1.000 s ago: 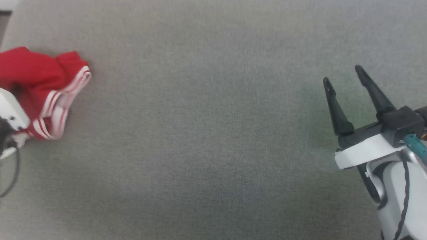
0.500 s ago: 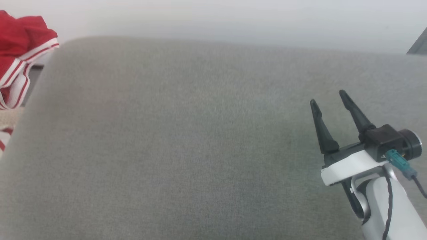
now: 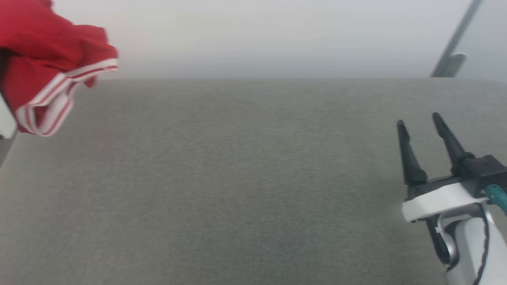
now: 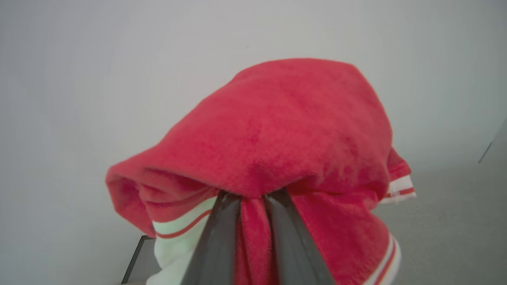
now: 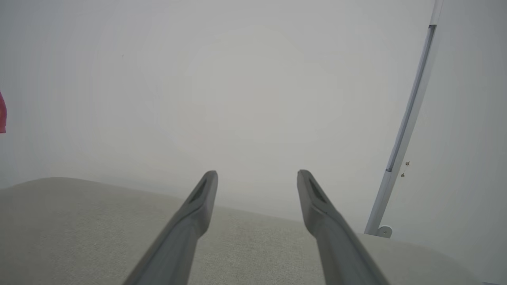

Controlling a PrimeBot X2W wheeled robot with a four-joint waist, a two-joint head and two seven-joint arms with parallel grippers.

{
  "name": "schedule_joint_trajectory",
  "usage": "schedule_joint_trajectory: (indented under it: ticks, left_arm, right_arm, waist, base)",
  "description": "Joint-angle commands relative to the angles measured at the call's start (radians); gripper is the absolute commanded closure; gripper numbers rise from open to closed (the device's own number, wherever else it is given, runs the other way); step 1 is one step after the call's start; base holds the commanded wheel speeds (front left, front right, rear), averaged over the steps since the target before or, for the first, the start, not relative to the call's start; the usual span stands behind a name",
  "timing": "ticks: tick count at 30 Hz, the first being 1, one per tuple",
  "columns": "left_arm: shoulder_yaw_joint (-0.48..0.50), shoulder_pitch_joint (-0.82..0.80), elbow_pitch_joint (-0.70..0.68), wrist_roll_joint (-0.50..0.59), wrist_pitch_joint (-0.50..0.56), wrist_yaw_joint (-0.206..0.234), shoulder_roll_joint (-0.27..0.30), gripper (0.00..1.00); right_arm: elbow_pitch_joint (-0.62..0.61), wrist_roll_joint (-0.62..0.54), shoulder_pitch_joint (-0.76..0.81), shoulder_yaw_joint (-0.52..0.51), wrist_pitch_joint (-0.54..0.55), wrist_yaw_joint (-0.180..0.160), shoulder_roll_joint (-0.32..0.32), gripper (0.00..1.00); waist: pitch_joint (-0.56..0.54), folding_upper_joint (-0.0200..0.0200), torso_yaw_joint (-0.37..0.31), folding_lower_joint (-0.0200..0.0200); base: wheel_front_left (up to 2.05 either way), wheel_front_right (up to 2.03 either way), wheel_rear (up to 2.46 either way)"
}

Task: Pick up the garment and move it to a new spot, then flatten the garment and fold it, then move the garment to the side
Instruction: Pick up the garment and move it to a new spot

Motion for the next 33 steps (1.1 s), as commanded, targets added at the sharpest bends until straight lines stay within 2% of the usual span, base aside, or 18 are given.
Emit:
schedule_joint_trajectory:
  ticks: [1, 13, 20, 26, 33]
  left_arm:
    - [0.001, 0.012, -0.018, -0.009, 0.005, 0.007, -0.001, 1.00]
    - [-0.043, 0.115, -0.401, -0.033, 0.172, 0.119, -0.014, 1.00]
    - [-0.140, 0.141, -0.516, -0.020, 0.243, 0.155, -0.075, 1.00]
    - [-0.236, 0.187, -0.481, -0.002, 0.258, 0.146, -0.129, 1.00]
    - [-0.330, 0.248, -0.338, 0.000, 0.249, 0.121, -0.193, 1.00]
  right_arm:
    - [-0.001, -0.006, 0.008, -0.006, -0.004, -0.001, -0.003, 0.00]
    - [-0.014, -0.038, 0.029, -0.116, -0.004, -0.001, 0.025, 0.00]
    - [-0.025, -0.053, 0.042, -0.153, -0.004, -0.001, 0.060, 0.00]
    - [-0.029, -0.055, 0.054, -0.158, -0.004, -0.001, 0.082, 0.00]
    - [-0.025, -0.066, 0.054, -0.154, -0.004, -0.001, 0.104, 0.00]
  waist:
    - [-0.004, 0.0000, -0.025, 0.0000]
    - [0.026, 0.0000, -0.219, 0.0000]
    - [0.058, 0.0000, -0.321, 0.0000]
    - [0.079, 0.0000, -0.356, 0.0000]
    - [0.097, 0.0000, -0.363, 0.0000]
  base:
    - [0.00, 0.00, 0.00]
    - [0.00, 0.00, 0.00]
    - [0.00, 0.00, 0.00]
    - [0.00, 0.00, 0.00]
    - [0.00, 0.00, 0.00]
